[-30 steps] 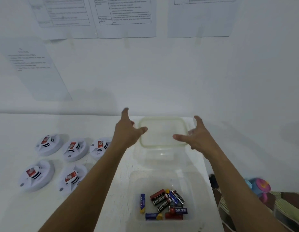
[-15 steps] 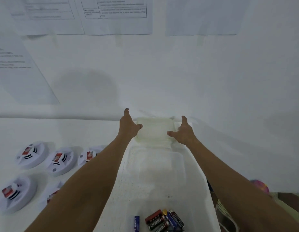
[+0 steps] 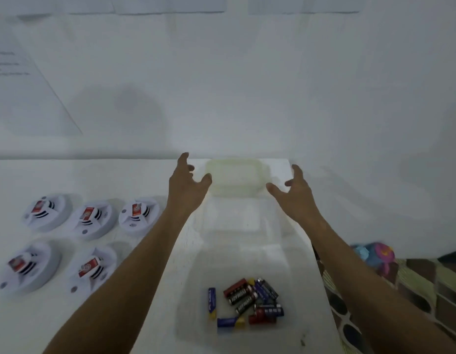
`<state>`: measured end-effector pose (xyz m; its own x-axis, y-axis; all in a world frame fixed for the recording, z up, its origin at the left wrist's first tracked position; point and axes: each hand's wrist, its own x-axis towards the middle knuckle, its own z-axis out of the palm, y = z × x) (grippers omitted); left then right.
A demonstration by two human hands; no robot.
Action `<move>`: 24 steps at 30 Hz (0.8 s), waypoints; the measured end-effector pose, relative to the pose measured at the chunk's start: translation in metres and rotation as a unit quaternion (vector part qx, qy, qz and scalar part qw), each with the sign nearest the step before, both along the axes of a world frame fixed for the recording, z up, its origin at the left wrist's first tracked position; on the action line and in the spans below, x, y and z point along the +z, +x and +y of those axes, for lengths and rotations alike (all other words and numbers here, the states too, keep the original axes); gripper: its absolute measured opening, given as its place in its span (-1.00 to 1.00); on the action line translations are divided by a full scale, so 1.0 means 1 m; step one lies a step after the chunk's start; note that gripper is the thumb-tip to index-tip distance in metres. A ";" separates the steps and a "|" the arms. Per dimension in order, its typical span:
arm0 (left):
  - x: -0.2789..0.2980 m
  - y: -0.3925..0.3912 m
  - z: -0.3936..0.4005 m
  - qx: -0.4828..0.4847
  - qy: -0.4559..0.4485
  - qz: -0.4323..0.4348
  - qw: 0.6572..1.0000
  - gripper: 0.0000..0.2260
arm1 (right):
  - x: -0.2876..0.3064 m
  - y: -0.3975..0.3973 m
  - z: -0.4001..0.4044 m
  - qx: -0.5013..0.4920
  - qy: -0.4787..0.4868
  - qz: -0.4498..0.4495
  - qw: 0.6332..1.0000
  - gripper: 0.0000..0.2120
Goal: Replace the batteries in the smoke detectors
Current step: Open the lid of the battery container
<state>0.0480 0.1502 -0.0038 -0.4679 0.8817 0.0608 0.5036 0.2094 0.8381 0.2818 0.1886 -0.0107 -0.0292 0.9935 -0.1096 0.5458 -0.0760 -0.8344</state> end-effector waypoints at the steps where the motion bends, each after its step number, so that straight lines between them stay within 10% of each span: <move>1: 0.002 0.003 -0.023 -0.003 0.004 -0.008 1.000 -0.35 | 0.001 0.006 -0.022 -0.002 0.010 0.008 1.000 -0.18; 11: -0.027 0.056 -0.216 -0.044 -0.099 -0.095 0.990 -0.32 | -0.032 0.013 -0.206 -0.046 0.011 0.086 0.995 -0.27; 24: -0.046 0.071 -0.181 0.028 -0.012 -0.141 0.989 -0.41 | -0.049 -0.011 -0.182 -0.093 0.071 0.168 0.979 -0.48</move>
